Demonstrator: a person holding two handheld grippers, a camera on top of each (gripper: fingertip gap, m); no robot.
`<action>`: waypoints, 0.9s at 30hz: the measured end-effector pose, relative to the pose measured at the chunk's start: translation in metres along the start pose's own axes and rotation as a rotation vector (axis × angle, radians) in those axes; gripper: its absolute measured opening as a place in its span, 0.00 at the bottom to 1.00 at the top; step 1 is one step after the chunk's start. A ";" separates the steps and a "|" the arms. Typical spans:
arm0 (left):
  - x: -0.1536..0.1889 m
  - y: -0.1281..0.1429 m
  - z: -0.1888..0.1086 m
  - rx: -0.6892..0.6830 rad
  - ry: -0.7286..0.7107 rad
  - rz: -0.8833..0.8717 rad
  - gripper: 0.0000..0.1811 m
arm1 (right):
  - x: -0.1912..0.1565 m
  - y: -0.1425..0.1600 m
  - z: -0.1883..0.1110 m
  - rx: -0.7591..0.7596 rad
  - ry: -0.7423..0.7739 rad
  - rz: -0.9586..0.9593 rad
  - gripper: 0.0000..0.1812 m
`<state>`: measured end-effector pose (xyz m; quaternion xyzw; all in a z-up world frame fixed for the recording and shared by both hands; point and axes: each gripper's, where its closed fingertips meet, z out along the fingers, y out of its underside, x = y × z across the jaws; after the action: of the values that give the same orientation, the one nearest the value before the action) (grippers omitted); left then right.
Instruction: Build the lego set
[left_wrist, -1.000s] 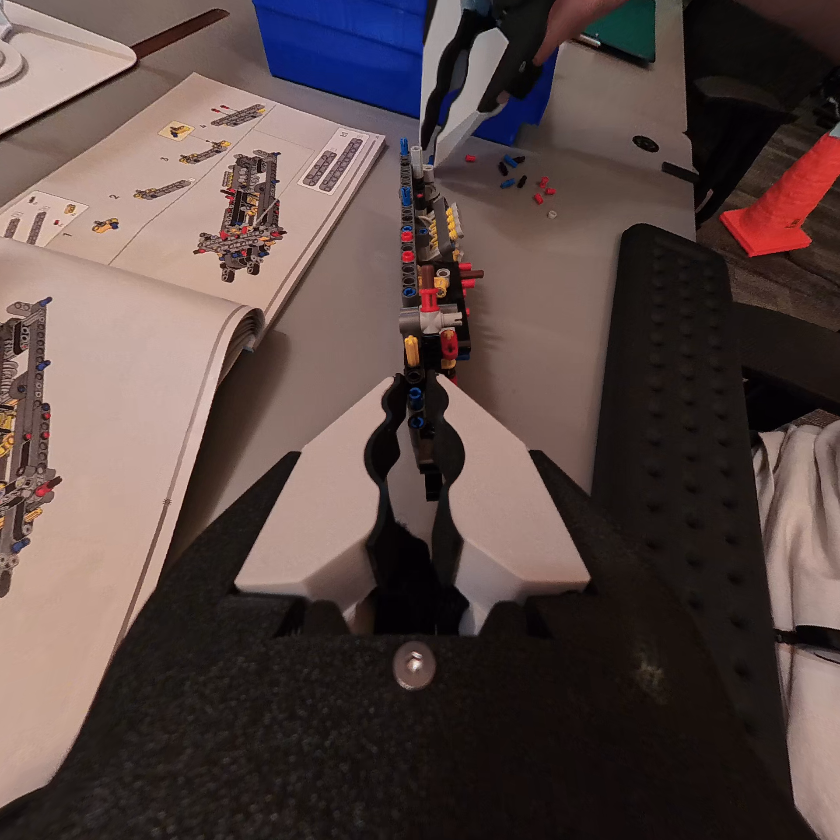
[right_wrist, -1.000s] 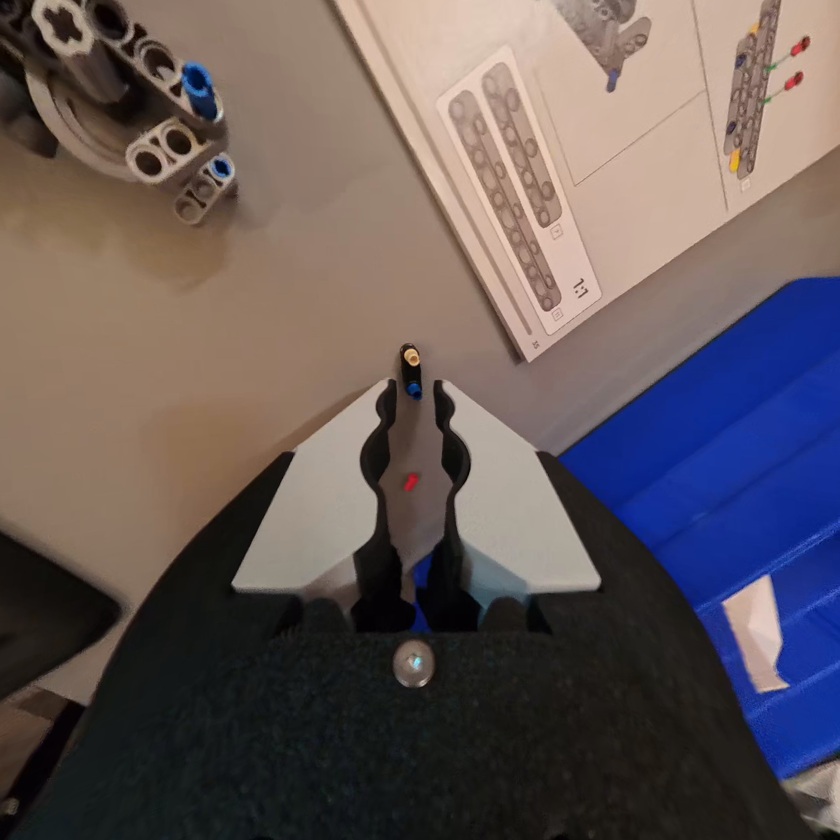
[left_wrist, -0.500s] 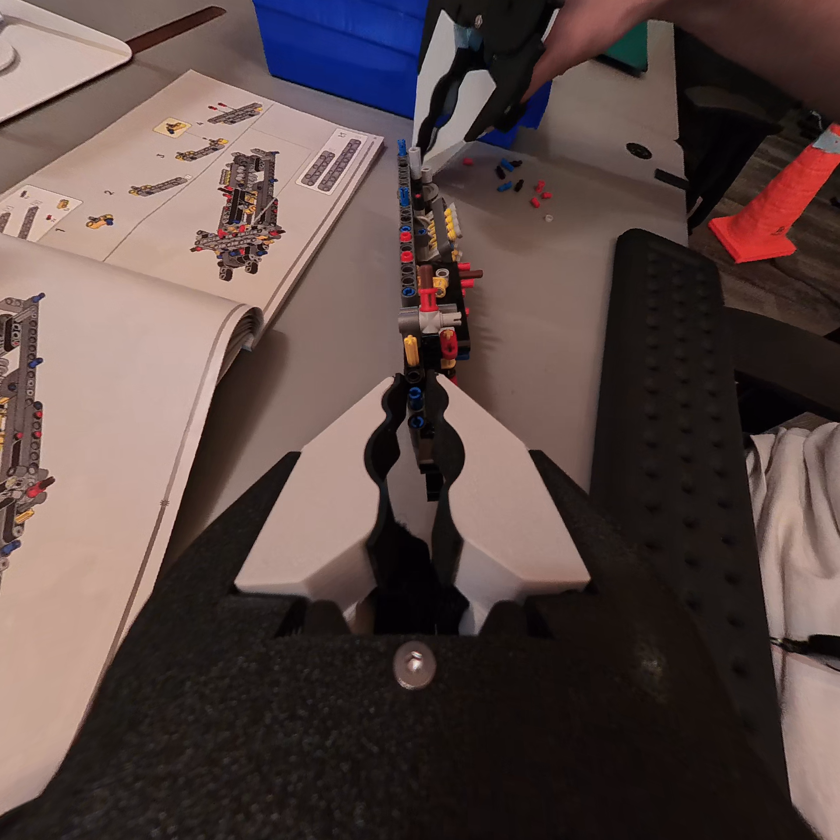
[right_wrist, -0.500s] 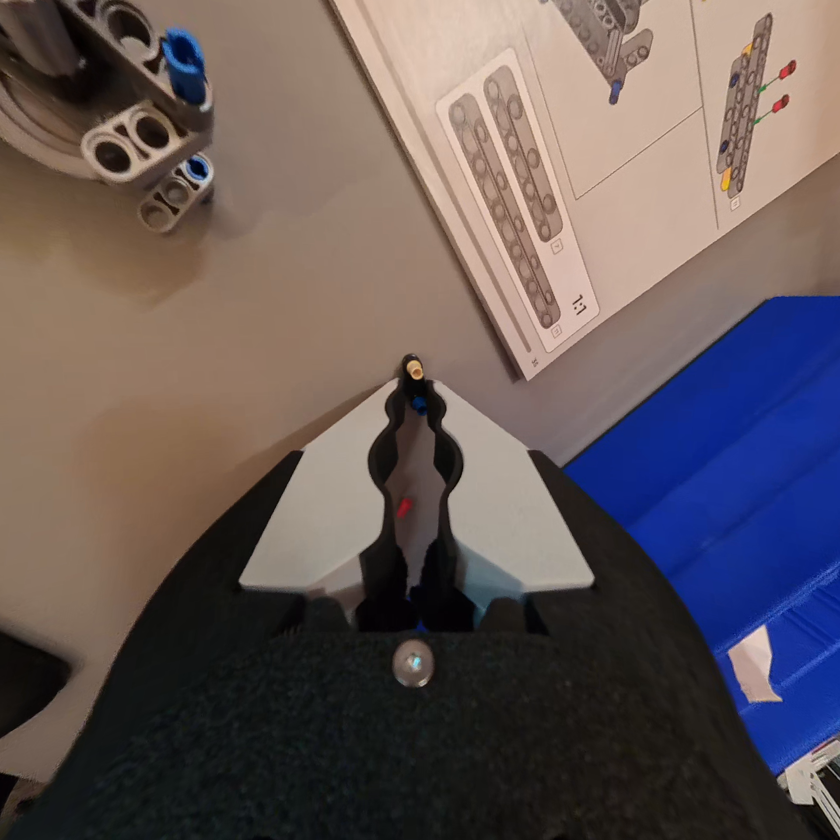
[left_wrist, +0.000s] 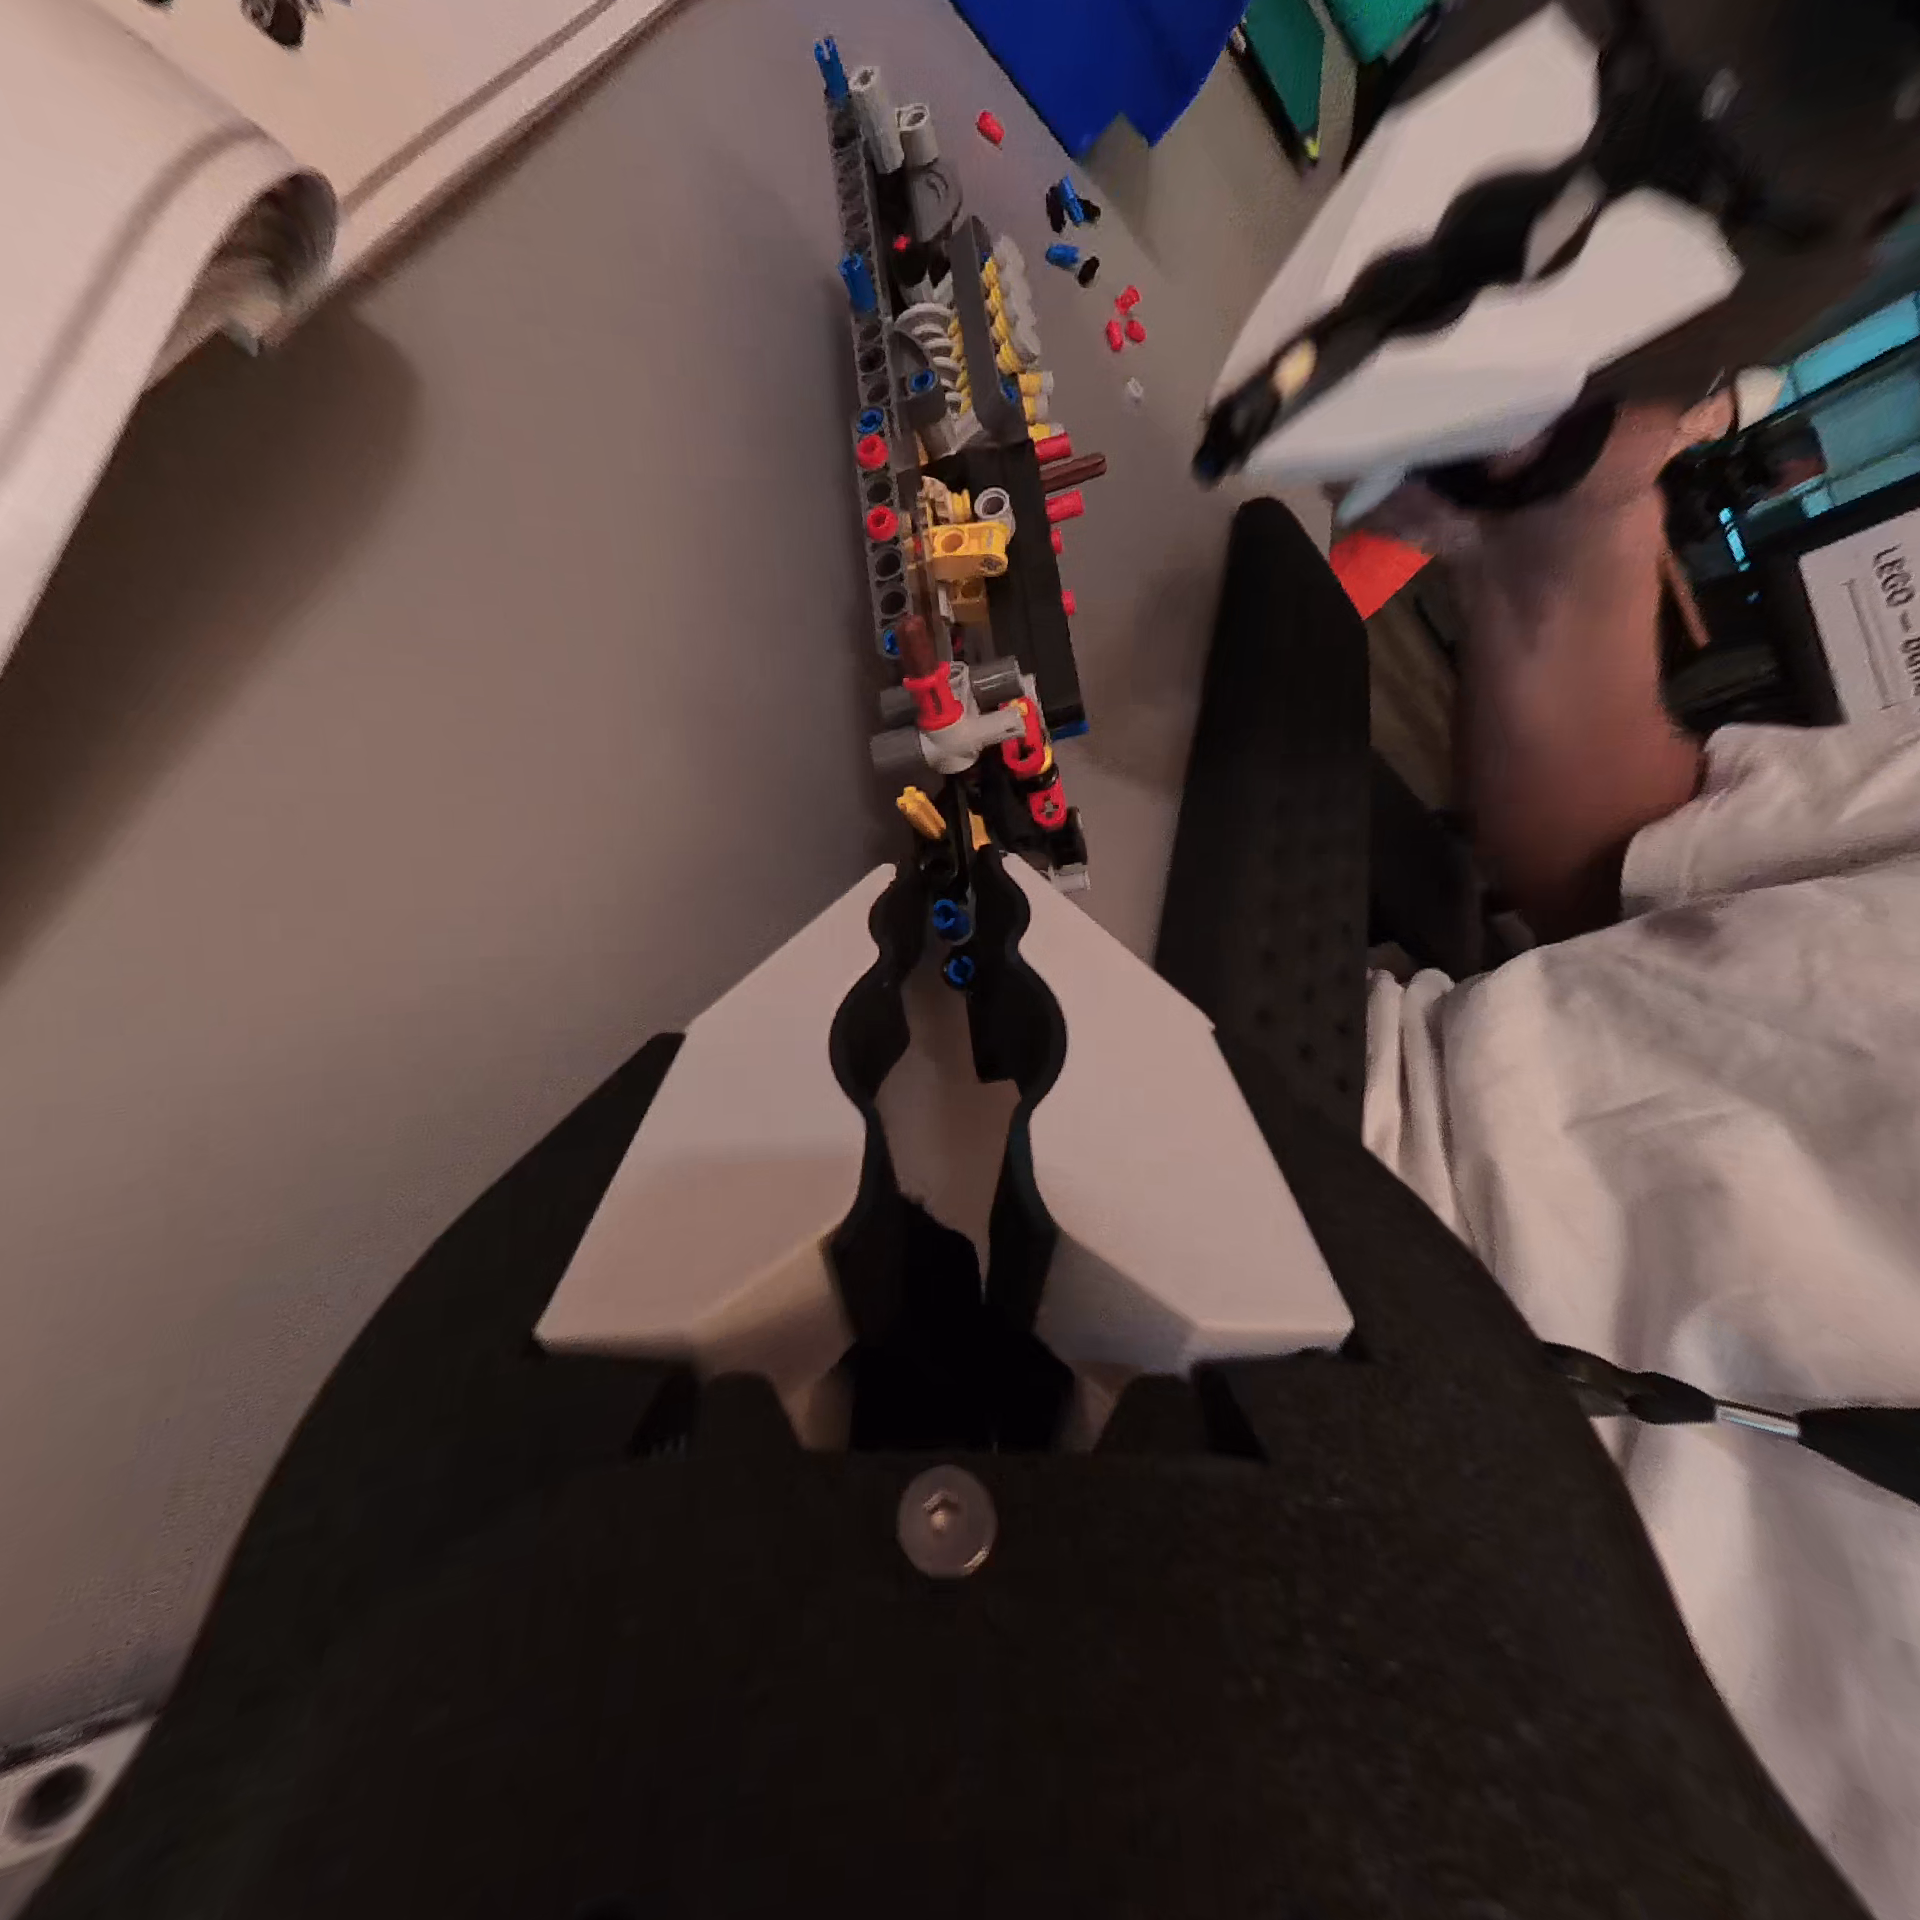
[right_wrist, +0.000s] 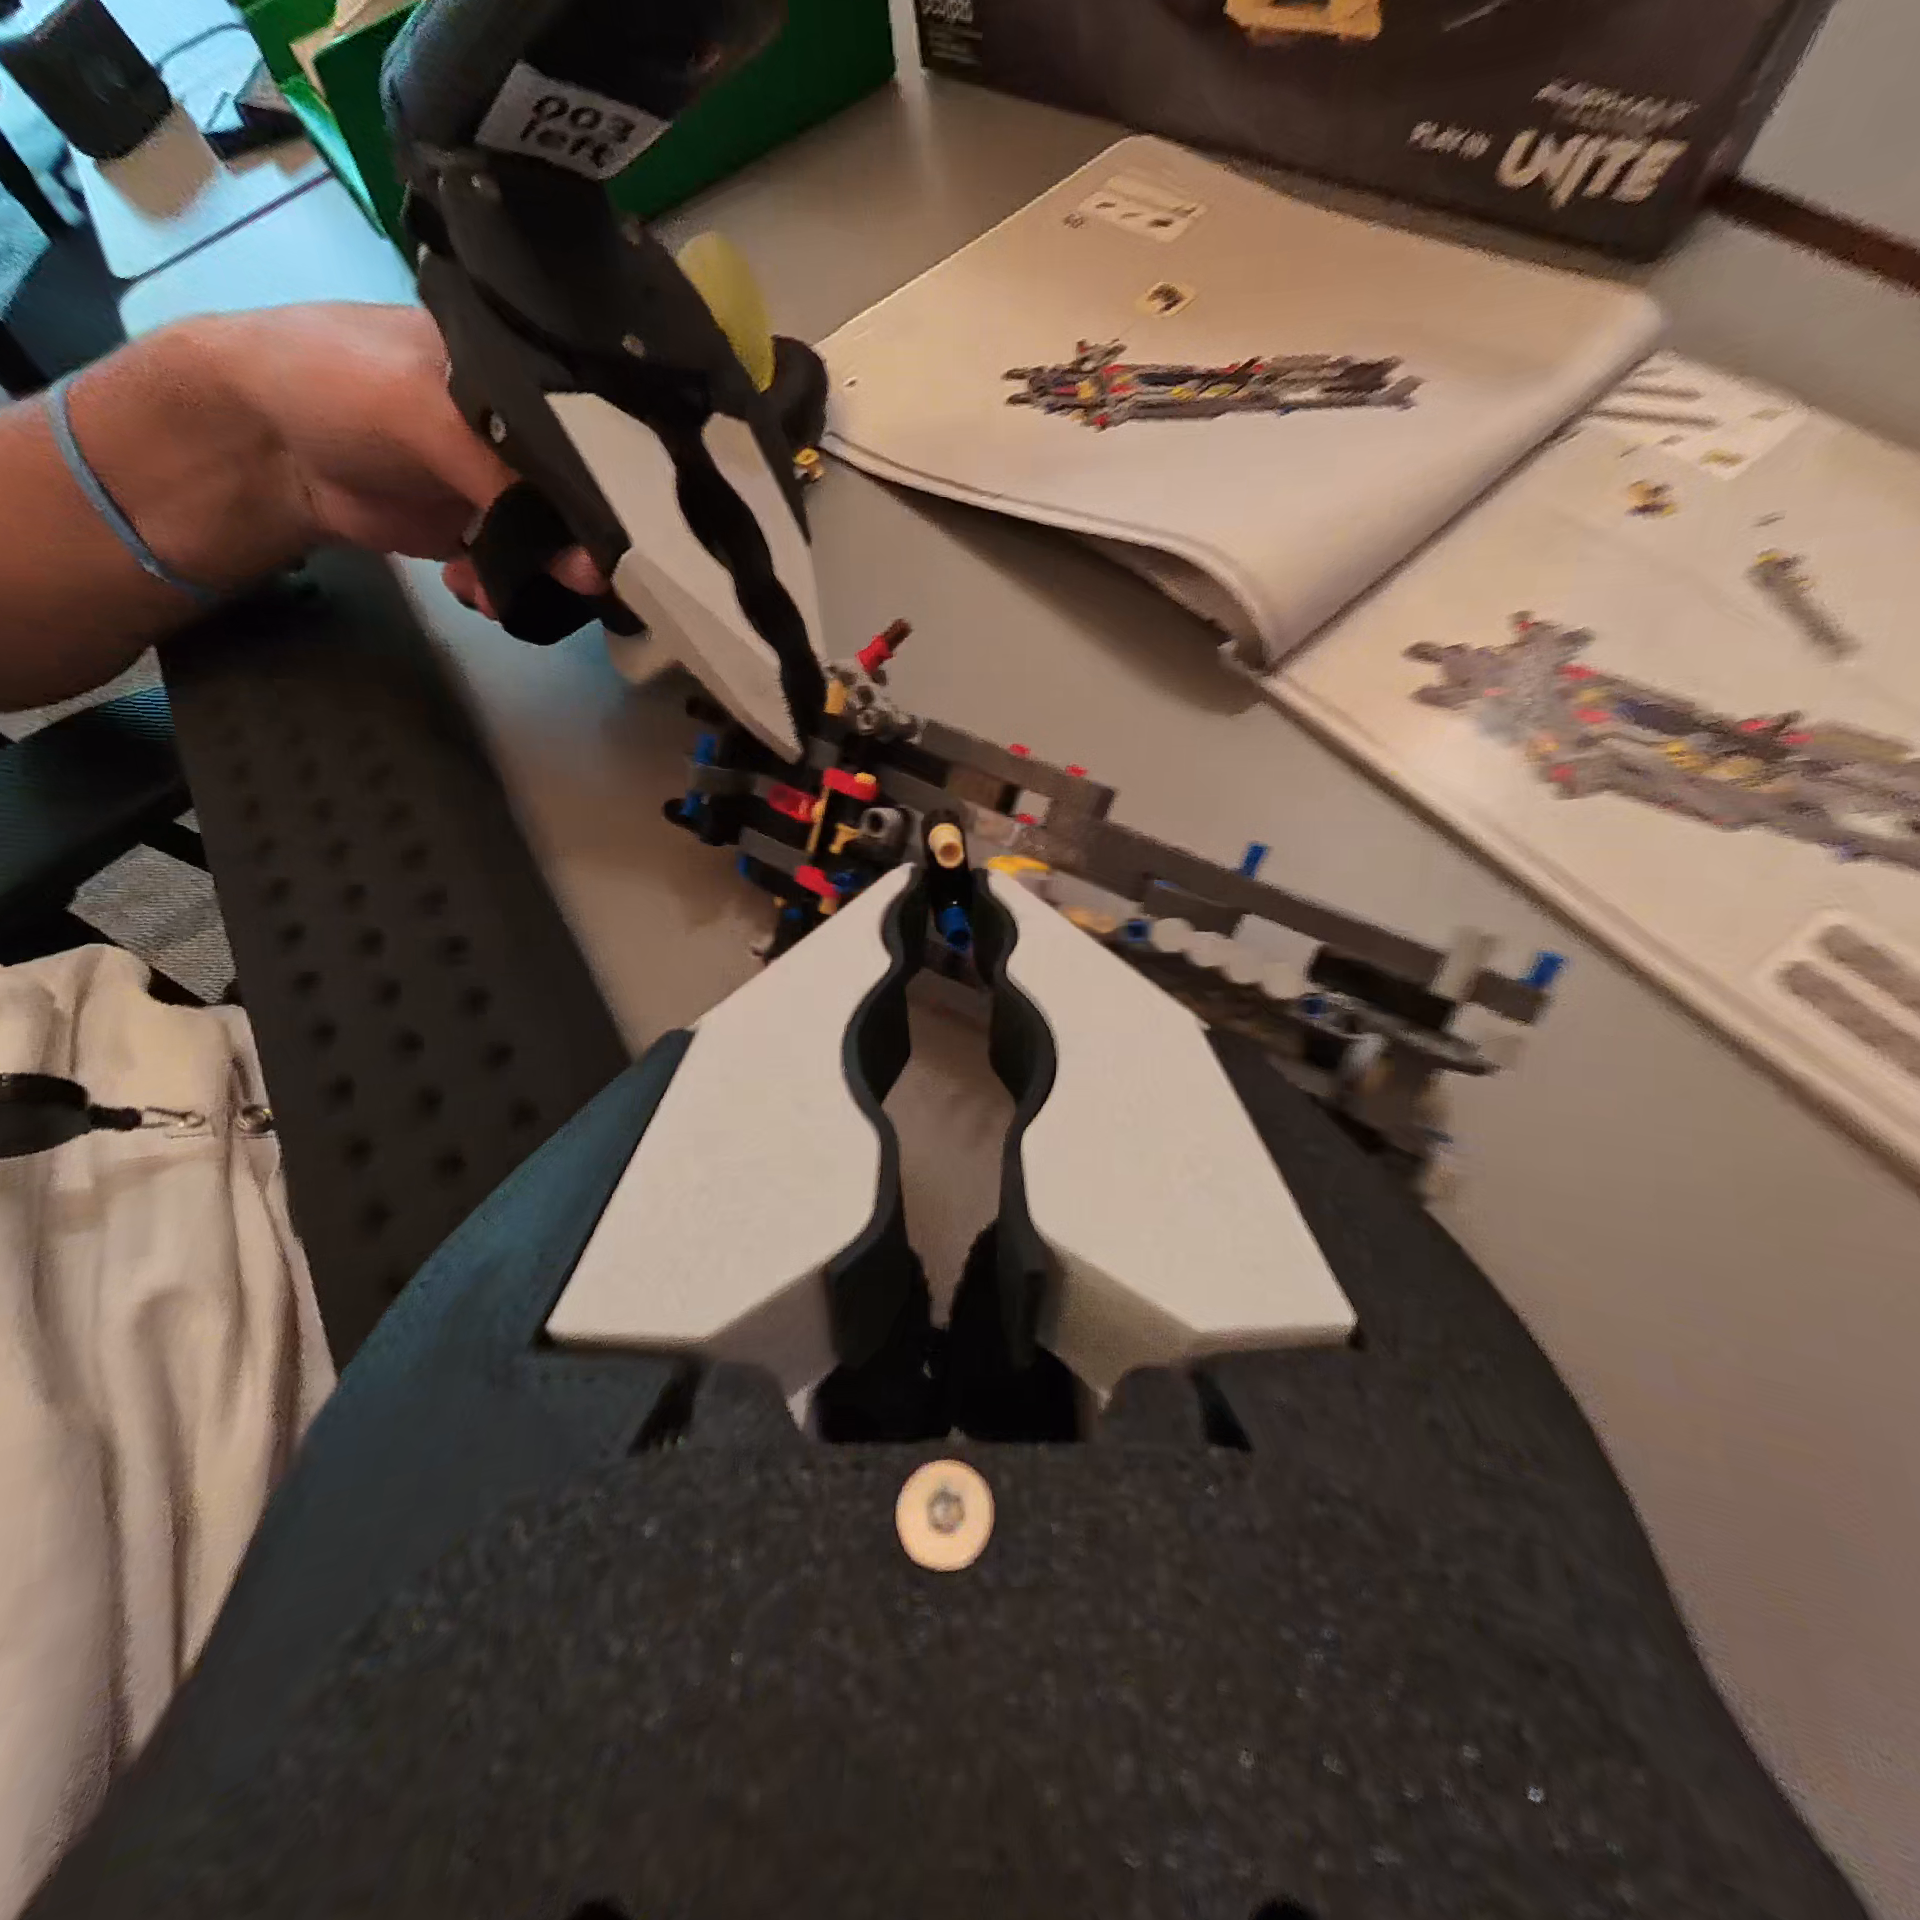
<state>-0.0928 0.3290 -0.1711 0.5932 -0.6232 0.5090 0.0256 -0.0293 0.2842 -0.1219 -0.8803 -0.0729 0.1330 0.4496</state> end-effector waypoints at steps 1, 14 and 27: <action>0.002 0.003 0.001 -0.004 0.008 -0.018 0.04 | -0.008 0.006 0.007 0.003 -0.010 0.005 0.04; -0.004 0.033 0.014 -0.196 -0.097 0.010 0.08 | -0.019 -0.007 -0.005 0.360 -0.078 0.082 0.03; 0.063 -0.022 -0.034 0.077 -0.297 0.831 0.14 | -0.072 -0.048 -0.021 0.446 -1.036 0.700 0.04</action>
<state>-0.1142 0.3112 -0.1013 0.3594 -0.7864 0.4082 -0.2929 -0.0920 0.2786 -0.0593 -0.5602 0.0399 0.6891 0.4580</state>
